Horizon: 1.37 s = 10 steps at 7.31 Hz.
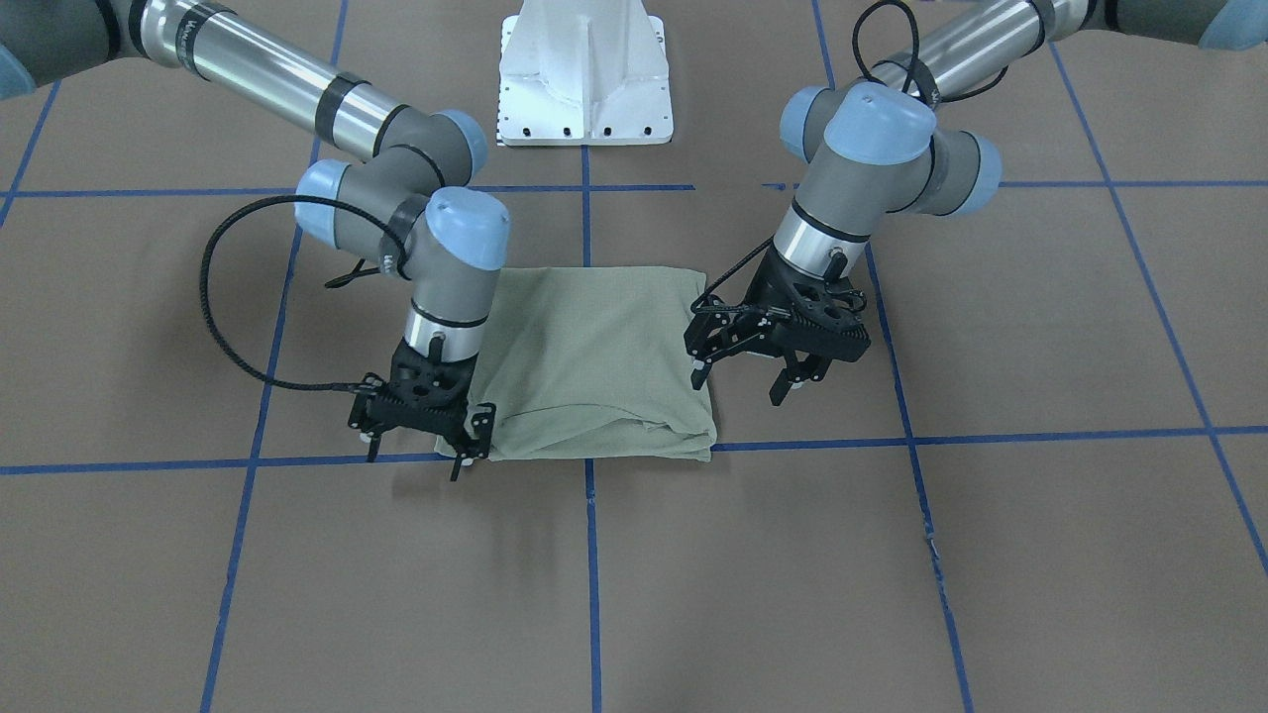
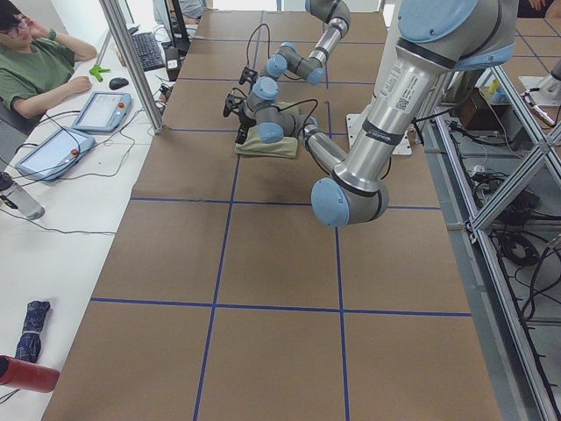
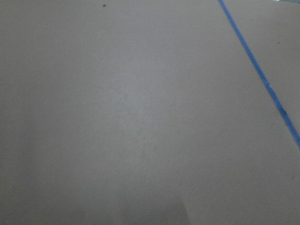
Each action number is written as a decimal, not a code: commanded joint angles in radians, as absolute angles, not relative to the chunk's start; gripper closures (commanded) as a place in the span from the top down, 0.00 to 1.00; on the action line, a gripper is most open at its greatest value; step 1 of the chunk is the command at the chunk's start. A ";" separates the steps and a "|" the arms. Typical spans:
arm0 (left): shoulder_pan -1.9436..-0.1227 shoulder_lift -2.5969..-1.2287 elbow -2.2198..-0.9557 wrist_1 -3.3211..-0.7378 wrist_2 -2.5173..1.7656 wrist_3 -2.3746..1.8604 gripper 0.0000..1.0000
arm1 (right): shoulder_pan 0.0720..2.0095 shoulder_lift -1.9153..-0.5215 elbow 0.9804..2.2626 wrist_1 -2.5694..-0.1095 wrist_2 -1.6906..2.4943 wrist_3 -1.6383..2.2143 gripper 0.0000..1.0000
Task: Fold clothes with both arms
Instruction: 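Raise the right gripper away while the left gripper presses the fold's corner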
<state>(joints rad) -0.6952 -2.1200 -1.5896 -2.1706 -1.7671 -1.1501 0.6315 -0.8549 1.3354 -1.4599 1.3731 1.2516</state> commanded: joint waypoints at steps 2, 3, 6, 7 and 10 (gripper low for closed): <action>-0.655 -2.117 -1.591 -2.143 -1.741 -1.174 1.00 | 0.770 -0.847 1.335 -1.278 1.719 1.151 1.00; -0.591 -2.132 -1.588 -2.056 -1.642 -1.164 1.00 | 0.772 -0.857 1.365 -1.273 1.729 1.150 1.00; -0.523 -2.144 -1.572 -2.006 -1.554 -1.161 1.00 | 0.772 -0.879 1.388 -1.275 1.723 1.150 1.00; -0.525 -2.146 -1.560 -2.005 -1.554 -1.149 1.00 | 0.770 -0.880 1.390 -1.275 1.723 1.150 1.00; -0.531 -2.176 -1.505 -2.005 -1.508 -1.112 1.00 | 0.770 -0.882 1.390 -1.273 1.720 1.152 1.00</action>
<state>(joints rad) -0.5299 -2.1553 -1.5374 -2.0051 -1.5412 -1.1207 0.7701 -0.8807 1.3899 -1.2734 1.7204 1.1518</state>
